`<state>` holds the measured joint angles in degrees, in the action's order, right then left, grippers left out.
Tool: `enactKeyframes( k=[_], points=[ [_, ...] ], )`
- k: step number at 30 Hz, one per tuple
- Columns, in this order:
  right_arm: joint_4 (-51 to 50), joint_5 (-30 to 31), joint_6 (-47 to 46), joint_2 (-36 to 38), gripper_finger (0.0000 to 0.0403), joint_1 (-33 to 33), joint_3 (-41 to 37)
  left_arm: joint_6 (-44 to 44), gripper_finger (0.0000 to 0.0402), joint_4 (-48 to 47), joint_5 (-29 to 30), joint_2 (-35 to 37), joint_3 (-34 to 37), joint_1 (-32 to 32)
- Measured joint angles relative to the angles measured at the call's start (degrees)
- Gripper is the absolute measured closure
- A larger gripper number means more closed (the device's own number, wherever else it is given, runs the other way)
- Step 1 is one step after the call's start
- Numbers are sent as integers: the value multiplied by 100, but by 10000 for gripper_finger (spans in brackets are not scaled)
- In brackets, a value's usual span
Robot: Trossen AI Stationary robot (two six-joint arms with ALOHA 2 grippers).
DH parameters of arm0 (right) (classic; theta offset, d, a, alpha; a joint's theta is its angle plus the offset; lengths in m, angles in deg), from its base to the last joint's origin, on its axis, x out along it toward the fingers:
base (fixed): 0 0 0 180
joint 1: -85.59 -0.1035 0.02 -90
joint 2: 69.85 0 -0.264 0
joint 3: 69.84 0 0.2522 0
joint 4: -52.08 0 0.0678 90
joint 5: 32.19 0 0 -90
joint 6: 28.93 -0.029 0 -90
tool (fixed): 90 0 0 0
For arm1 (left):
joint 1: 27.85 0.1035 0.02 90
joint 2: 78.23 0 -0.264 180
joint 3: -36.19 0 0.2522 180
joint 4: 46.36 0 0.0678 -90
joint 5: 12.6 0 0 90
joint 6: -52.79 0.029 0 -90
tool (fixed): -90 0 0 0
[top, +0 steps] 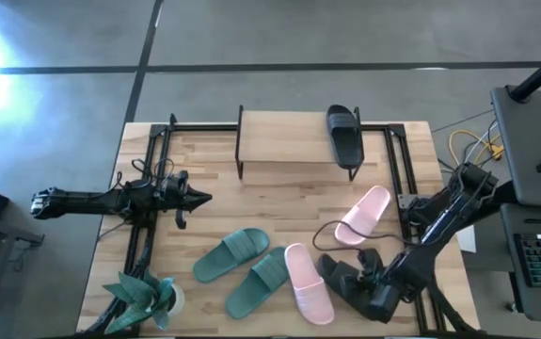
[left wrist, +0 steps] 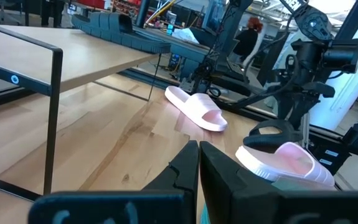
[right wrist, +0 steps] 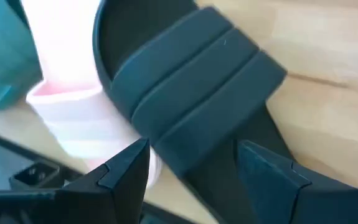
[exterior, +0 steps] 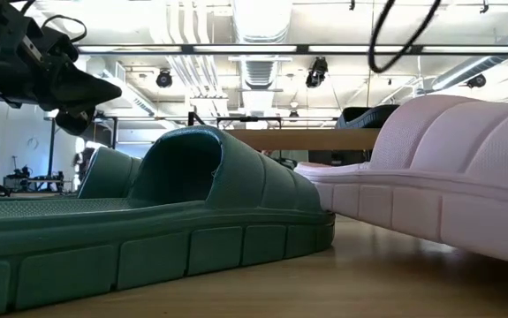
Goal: Pick and place slides into the shelf
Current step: Put the black slipper onto the shelf
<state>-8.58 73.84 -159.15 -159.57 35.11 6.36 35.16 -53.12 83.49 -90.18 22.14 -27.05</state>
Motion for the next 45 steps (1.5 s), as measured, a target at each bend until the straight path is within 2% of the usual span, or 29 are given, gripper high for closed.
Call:
enactKeyframes(
  k=[13, 17, 21, 26, 30, 35, 39, 42, 45],
  points=[
    [286, 227, 48, -118, 180, 318, -208, 1, 402, 0, 0, 2, 0, -1],
    [532, 659, 124, -218, 192, 467, -225, 2, 402, 0, 0, 1, 0, -1],
    [639, 908, 162, -338, 239, 594, -219, 2, 402, 3, 0, 5, 0, 0],
    [666, 1150, 164, -450, 325, 622, -203, 0, 402, 1, 0, -6, 0, 0],
    [590, 1759, 245, -441, 383, 620, -97, 1, 402, 1, 0, 0, 0, -1],
    [-446, 2925, 696, -440, 390, 669, 524, 2, 402, 0, -2, -2, 0, 0],
    [-1973, 3857, 1209, -425, 390, 781, 1344, 2, 402, 0, 0, 4, 0, 0],
    [-2889, 4351, 1624, -413, 390, 1202, 1908, 2, 402, -1, 0, 0, 0, 0],
    [-3074, 4472, 2241, -411, 390, 1827, 2398, 1, 402, 2, 0, -1, 0, -1]
  ],
)
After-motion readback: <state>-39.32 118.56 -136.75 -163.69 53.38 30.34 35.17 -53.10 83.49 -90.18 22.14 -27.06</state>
